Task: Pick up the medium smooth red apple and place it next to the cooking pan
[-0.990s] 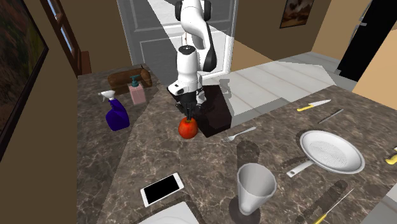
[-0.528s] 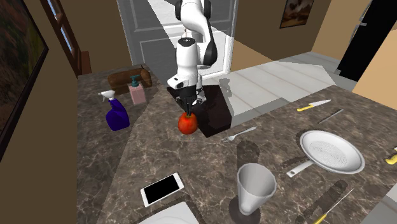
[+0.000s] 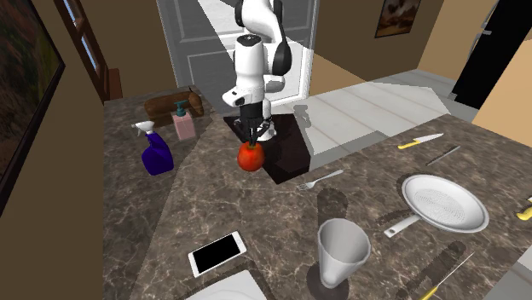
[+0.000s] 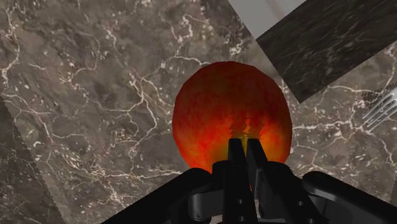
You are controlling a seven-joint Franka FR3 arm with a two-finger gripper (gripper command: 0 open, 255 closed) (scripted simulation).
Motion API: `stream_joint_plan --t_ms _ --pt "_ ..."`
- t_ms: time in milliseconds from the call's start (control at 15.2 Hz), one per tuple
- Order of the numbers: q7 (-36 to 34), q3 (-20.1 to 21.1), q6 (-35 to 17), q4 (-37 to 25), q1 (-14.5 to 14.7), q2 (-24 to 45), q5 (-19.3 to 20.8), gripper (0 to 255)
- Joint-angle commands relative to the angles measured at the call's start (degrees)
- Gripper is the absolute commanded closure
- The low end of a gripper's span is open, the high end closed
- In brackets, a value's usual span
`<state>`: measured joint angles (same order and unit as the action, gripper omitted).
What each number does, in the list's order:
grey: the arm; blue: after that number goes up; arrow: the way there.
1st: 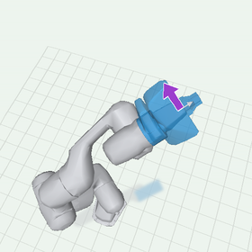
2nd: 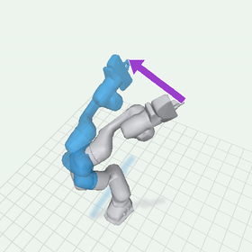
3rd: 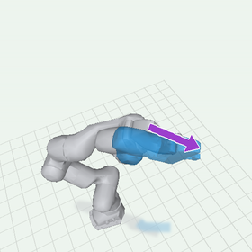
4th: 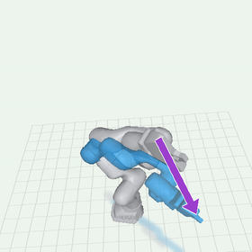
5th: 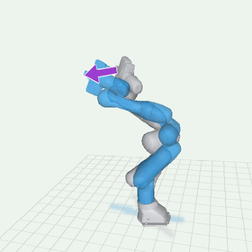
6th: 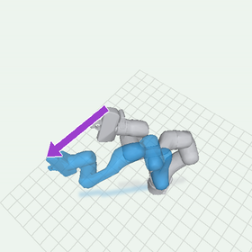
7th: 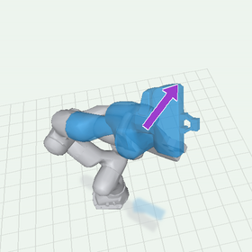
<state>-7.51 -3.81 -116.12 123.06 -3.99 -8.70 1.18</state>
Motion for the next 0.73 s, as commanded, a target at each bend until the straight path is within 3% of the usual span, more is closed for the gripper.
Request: stream_joint_plan --t_ms 0,660 --pt "-0.1 0.1 1.7 -1.2 0.1 -0.4 0.0 255" --pt "-0.1 0.2 9.4 -7.8 0.1 -1.5 0.0 255"
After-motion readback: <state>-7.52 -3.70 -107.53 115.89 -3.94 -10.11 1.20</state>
